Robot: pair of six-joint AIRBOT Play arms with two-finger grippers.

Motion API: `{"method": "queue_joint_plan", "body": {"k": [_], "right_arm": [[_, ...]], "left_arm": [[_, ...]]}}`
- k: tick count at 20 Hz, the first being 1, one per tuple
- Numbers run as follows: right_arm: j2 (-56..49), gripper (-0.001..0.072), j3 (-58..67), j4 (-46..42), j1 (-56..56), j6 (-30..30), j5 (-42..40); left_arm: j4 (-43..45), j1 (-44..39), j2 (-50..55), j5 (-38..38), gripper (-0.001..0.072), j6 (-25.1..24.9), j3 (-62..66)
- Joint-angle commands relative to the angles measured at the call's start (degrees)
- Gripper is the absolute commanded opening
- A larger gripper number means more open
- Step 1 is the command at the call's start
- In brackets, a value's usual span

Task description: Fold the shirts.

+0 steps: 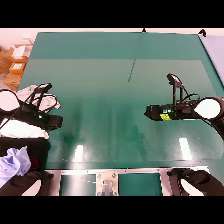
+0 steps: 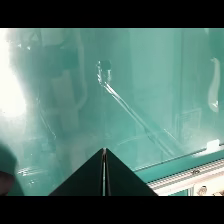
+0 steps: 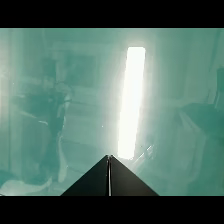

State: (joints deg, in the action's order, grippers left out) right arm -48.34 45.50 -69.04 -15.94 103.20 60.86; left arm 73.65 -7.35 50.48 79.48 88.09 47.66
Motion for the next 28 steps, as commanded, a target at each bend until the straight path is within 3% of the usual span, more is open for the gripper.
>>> {"method": "queue_joint_plan", "body": {"k": [1,13,21,22,23,24,25,28], "right_arm": [[0.00,0.0009,-0.09,0.04,0.00,0.02,-0.04],[0.02,0.0009,-0.31,0.02,0.00,0.02,0.00],[-0.11,0.0009,-0.31,0.02,0.00,0.00,-4.63],[-0.13,0.0009,-0.31,-0.20,0.02,0.00,-5.14],[-0.11,0.0030,-0.31,-0.22,0.04,-0.11,-5.31],[-0.11,0.0122,-0.31,-0.22,0.07,-0.24,-5.38],[-0.11,0.0239,-0.28,-0.48,0.07,-0.24,-5.49],[-0.22,0.0453,-0.31,-1.75,1.36,-0.26,-6.21]], "left_arm": [[0.02,0.02,-0.07,-0.09,0.0024,-0.04,-0.11],[0.02,0.02,-0.04,-0.68,0.0024,-0.04,-0.04],[-1.05,0.02,-0.04,-13.53,0.0025,0.57,-0.04],[0.81,0.02,-0.04,-15.85,0.0096,0.50,-0.02],[4.28,0.02,-0.02,-17.94,0.0584,0.70,0.11],[9.42,0.04,0.00,-20.37,0.0688,2.75,0.35],[15.82,0.04,0.02,-22.23,0.0720,3.19,0.94],[34.05,1.84,2.10,-26.36,0.0720,3.43,3.08]]}}
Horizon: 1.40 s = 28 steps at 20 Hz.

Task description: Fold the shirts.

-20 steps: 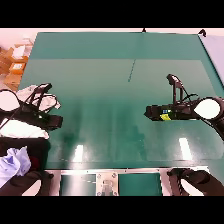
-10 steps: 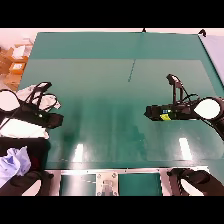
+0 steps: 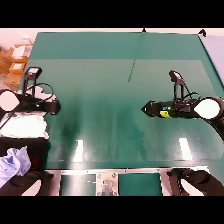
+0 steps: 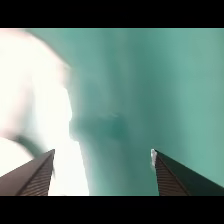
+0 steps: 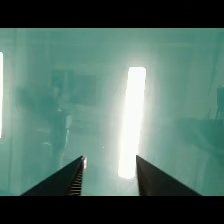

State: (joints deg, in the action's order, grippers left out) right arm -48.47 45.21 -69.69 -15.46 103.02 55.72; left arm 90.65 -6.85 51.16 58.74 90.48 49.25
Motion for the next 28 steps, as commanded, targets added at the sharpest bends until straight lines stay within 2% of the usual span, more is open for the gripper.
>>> {"method": "queue_joint_plan", "body": {"k": [1,4,6,8,11,13,14,15,16,18,20,22,26,28], "right_arm": [[-0.39,0.0501,0.00,-1.46,2.12,-0.09,-1.14],[-1.77,0.0505,-0.02,-1.46,6.97,-0.24,-1.14],[-2.91,0.0505,-0.02,-1.46,9.27,-0.26,-1.14],[-4.11,0.0505,-0.02,-1.53,9.99,-0.26,-1.14],[-5.42,0.0503,-0.02,-1.44,9.92,-0.24,-1.07],[-5.60,0.0501,0.00,-1.42,9.97,-0.20,-1.07],[-5.60,0.0492,0.00,-1.36,9.97,-0.20,-1.05],[-5.60,0.0492,0.00,-1.25,9.97,-0.17,-1.05],[-5.60,0.0492,0.00,-1.22,9.97,-0.17,-0.90],[-5.57,0.0492,0.07,-1.22,9.99,-0.17,-0.17],[-5.55,0.0492,0.28,-1.25,10.01,-0.17,1.33],[-5.55,0.0493,1.16,-1.27,11.28,-0.22,3.61],[-5.55,0.0492,3.78,-1.22,20.17,-1.75,8.59],[-5.55,0.0492,3.89,-1.22,24.57,-2.64,9.68]], "left_arm": [[19.04,4.20,3.56,-5.77,0.0720,1.01,2.43],[18.51,16.09,13.07,-5.77,0.0720,0.96,5.51],[18.36,21.00,19.30,-6.62,0.0720,0.28,6.75],[18.21,23.17,24.52,-8.28,0.0720,-1.86,6.95],[17.94,23.39,30.36,-11.93,0.0720,-2.03,6.97],[17.66,23.37,32.96,-13.16,0.0693,-2.03,7.67],[17.29,23.37,33.35,-12.96,0.0493,-2.03,8.26],[17.09,23.37,33.31,-12.11,0.0109,-2.05,9.11],[16.68,23.12,33.31,-9.99,0.0023,-2.45,10.91],[15.91,22.36,33.24,-4.42,0.0023,-2.84,15.93],[10.73,20.70,32.83,2.60,0.0023,-6.82,22.99],[1.99,17.64,30.77,8.87,0.0023,-9.60,29.99],[-19.41,5.79,24.48,17.77,0.0022,-9.42,35.67],[-25.18,-2.49,24.26,19.67,0.0023,-7.82,35.54]]}}
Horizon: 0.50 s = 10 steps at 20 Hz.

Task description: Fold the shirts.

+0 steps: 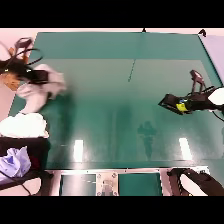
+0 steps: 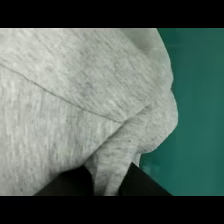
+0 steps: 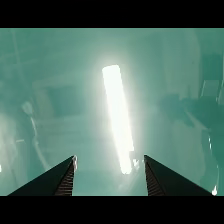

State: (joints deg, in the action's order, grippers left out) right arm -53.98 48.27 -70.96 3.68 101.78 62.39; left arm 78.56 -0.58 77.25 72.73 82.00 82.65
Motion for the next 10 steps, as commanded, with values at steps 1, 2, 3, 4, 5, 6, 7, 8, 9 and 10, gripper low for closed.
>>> {"method": "queue_joint_plan", "body": {"k": [1,2,3,4,5,6,7,8,9,10], "right_arm": [[-0.04,0.0492,0.83,0.04,6.78,-2.01,3.65],[-0.04,0.0492,0.83,0.04,7.67,-2.03,4.72],[-0.04,0.0492,0.83,0.04,7.91,-2.91,5.44],[-0.04,0.0492,0.76,0.04,7.87,-3.30,5.66],[-0.07,0.0493,0.74,0.04,7.87,-3.28,5.66],[-0.07,0.0493,0.74,0.04,7.87,-3.28,5.64],[-0.07,0.0492,0.74,0.04,7.87,-3.28,5.64],[-0.11,0.0493,0.74,0.04,7.87,-3.28,5.64],[-0.28,0.0493,0.74,0.02,7.87,-3.30,5.64],[-0.44,0.0493,0.74,0.02,7.87,-3.56,5.73]], "left_arm": [[-13.88,-13.31,-1.42,4.28,0.0023,1.75,2.05],[-13.90,-17.38,-1.03,1.55,0.0023,2.03,1.79],[-14.05,-21.42,-0.31,-2.47,0.0023,2.01,1.03],[-14.51,-24.74,0.61,-5.92,0.0023,2.01,0.33],[-14.95,-27.85,2.19,-8.66,0.0023,2.01,-0.22],[-15.80,-30.23,4.04,-10.08,0.0024,2.01,-0.42],[-17.57,-32.22,6.45,-11.04,0.0025,2.01,-0.46],[-19.80,-33.57,8.72,-11.76,0.0062,1.88,-0.46],[-22.53,-34.36,10.93,-12.24,0.0458,1.53,-0.46],[-24.92,-34.25,12.33,-12.09,0.0720,1.60,-0.46]]}}
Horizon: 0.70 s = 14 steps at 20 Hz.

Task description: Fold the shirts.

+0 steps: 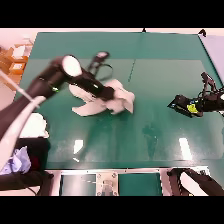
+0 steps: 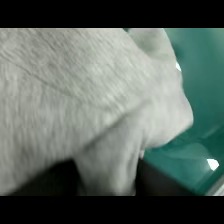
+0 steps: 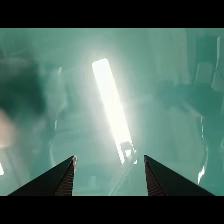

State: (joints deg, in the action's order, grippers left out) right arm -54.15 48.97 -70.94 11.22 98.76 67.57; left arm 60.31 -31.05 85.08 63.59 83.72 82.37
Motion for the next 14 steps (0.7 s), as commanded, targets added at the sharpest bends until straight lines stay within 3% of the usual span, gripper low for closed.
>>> {"method": "queue_joint_plan", "body": {"k": [1,7,9,12,14], "right_arm": [[-0.28,0.0493,0.04,0.00,0.35,-1.03,1.05],[-0.28,0.0495,-4.22,5.57,-2.21,-3.06,3.17],[-0.28,0.0494,-9.42,8.98,-7.02,-3.06,-1.27],[-2.89,0.0495,-15.19,14.23,-15.93,-3.30,-12.22],[-7.78,0.0495,-14.53,16.76,-20.44,-4.44,-15.87]], "left_arm": [[-7.30,-2.82,4.94,-2.12,0.0716,-0.26,0.04],[-4.92,17.75,4.28,18.01,0.0715,-0.26,7.87],[-2.40,23.87,4.33,23.10,0.0715,-0.96,5.92],[-0.68,29.49,4.35,23.10,0.0715,-1.84,-3.15],[-0.70,31.26,4.35,18.75,0.0715,-3.41,-10.29]]}}
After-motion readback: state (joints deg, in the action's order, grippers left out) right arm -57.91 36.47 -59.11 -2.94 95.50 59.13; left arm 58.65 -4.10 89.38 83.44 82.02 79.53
